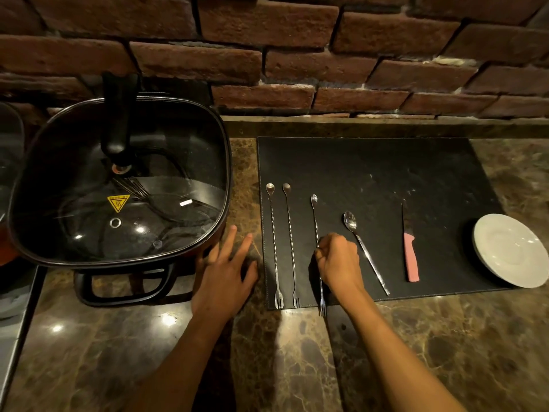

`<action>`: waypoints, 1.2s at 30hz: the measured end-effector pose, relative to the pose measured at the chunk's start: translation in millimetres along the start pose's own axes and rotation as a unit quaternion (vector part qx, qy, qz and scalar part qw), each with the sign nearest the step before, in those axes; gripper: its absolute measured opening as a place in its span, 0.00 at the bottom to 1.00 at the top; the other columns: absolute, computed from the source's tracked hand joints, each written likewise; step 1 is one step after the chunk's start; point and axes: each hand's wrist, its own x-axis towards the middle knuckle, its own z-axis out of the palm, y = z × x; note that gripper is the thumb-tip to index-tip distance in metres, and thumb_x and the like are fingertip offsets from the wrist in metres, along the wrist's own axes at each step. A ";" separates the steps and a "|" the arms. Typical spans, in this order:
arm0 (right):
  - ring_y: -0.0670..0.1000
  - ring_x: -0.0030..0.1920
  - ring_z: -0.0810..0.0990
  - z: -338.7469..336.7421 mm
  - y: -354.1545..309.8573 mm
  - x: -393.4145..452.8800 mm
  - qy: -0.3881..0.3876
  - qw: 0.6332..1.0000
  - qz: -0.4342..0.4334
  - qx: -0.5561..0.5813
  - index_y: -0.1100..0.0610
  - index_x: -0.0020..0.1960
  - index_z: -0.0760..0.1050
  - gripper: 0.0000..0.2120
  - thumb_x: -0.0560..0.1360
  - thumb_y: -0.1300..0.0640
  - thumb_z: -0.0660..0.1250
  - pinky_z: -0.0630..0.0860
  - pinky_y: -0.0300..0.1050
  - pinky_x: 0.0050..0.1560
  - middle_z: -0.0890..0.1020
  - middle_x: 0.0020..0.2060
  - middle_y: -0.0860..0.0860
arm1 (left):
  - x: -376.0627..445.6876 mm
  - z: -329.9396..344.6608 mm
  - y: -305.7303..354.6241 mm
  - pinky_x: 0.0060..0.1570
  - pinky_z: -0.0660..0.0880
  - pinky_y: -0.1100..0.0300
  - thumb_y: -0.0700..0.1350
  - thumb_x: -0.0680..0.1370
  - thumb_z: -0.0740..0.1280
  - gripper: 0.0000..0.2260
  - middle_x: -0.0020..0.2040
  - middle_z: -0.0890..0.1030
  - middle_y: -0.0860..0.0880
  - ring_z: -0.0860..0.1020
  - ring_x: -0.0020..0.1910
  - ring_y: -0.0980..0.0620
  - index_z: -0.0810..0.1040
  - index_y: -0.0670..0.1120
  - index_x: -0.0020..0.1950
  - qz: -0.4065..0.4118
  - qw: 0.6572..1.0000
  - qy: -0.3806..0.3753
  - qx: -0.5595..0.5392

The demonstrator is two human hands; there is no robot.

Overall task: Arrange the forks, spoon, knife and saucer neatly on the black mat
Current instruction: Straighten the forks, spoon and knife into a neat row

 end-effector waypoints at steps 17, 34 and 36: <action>0.63 0.49 0.80 2.6 -16.5 15.3 -0.015 0.999 -0.048 -0.013 0.58 0.49 0.76 0.06 0.76 0.57 0.64 0.79 0.54 0.46 0.80 0.48 0.59 | 0.7 4.8 -2.5 0.75 0.56 0.39 0.64 0.80 0.48 0.28 0.84 0.50 0.54 0.61 0.78 0.43 0.56 0.63 0.81 -0.006 1.000 0.006 0.029; 0.61 0.47 0.80 6.5 -13.8 14.5 -0.003 0.999 -0.044 0.002 0.58 0.49 0.76 0.05 0.77 0.57 0.65 0.78 0.51 0.43 0.80 0.47 0.58 | 1.2 6.7 -4.2 0.75 0.54 0.38 0.63 0.80 0.48 0.28 0.84 0.51 0.54 0.60 0.79 0.42 0.56 0.62 0.81 0.002 1.000 0.006 0.019; 0.62 0.47 0.80 6.8 -13.7 15.0 -0.001 0.999 -0.044 0.003 0.58 0.49 0.76 0.05 0.76 0.57 0.65 0.77 0.50 0.42 0.80 0.47 0.58 | 1.4 7.0 -4.2 0.75 0.54 0.39 0.63 0.80 0.48 0.28 0.83 0.51 0.54 0.60 0.79 0.42 0.56 0.62 0.80 0.000 1.000 0.007 0.020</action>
